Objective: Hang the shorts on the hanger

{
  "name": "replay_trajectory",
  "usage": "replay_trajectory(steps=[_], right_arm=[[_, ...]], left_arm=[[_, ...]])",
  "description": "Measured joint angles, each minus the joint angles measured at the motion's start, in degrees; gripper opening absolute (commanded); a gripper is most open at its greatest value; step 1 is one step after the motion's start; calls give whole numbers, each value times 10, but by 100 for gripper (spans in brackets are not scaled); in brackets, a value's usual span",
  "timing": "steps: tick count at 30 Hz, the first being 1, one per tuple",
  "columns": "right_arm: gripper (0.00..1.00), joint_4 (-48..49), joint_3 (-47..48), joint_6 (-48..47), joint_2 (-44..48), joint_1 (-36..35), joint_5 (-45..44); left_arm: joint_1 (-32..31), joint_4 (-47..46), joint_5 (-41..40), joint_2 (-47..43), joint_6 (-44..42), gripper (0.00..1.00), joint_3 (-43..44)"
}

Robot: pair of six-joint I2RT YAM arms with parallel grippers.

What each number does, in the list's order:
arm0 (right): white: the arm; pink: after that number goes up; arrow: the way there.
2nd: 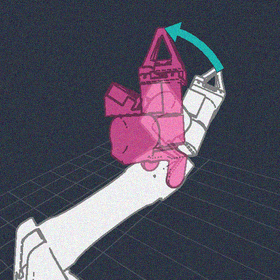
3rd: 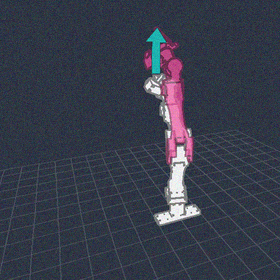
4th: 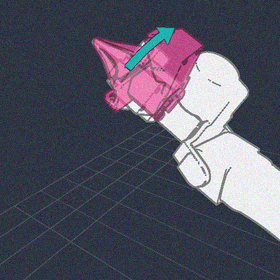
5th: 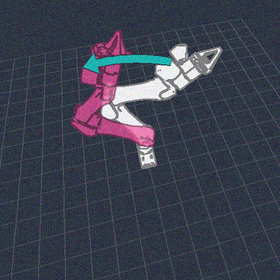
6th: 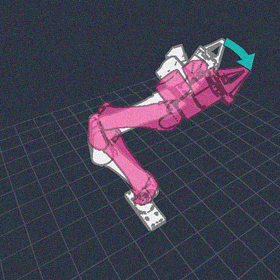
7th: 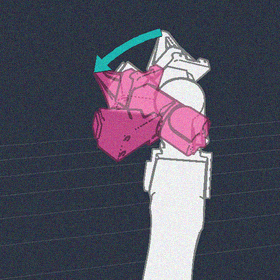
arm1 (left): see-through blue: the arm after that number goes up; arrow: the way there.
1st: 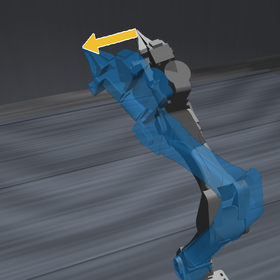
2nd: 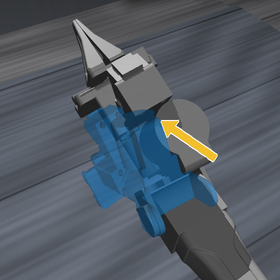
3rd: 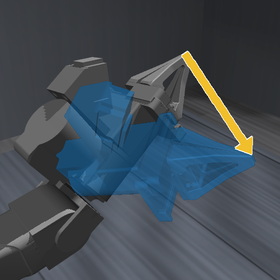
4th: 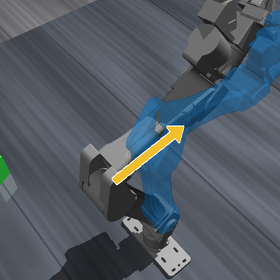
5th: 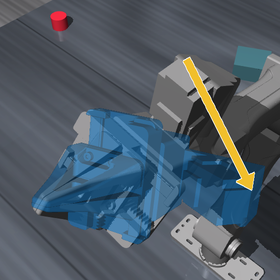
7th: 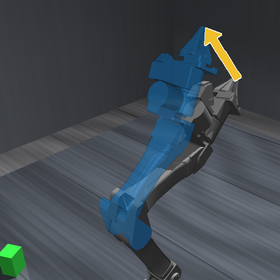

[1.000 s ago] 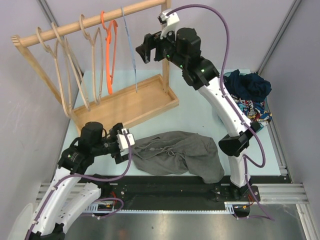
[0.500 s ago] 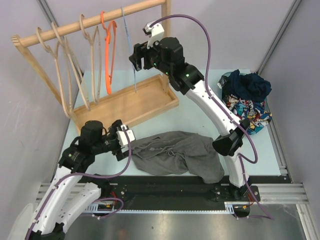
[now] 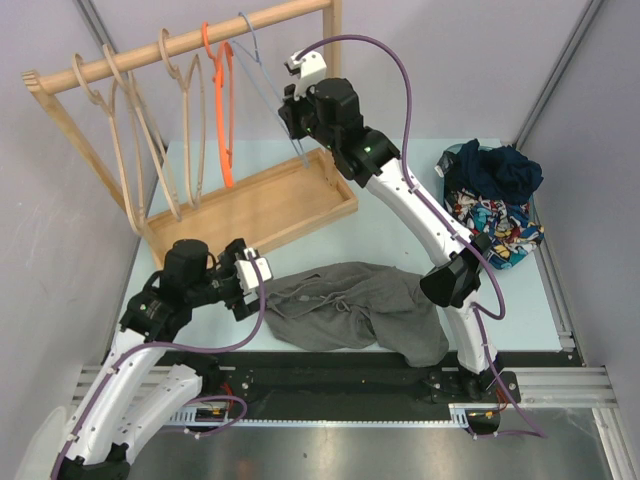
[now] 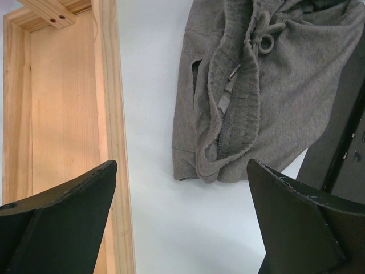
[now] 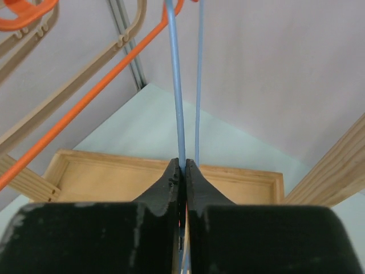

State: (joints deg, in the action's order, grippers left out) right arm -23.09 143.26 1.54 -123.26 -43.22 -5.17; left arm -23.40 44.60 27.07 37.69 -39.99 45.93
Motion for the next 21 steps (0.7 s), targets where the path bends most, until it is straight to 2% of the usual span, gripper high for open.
replay_trajectory(steps=[8, 15, 18, 21], right_arm=[[0, 28, -2, -18, 2, 5, -19], [0, 62, -54, -39, 48, 17, -17], [0, 74, -103, -43, 97, 26, -2], [0, 94, -195, -51, 175, 37, 22]], left_arm=[[0, -7, 0, 11, 0, 100, -1], [0, -16, -2, 22, 0, 100, -1], [0, -23, -2, 32, -1, 100, -1], [0, -29, -1, 41, -1, 100, -1]])
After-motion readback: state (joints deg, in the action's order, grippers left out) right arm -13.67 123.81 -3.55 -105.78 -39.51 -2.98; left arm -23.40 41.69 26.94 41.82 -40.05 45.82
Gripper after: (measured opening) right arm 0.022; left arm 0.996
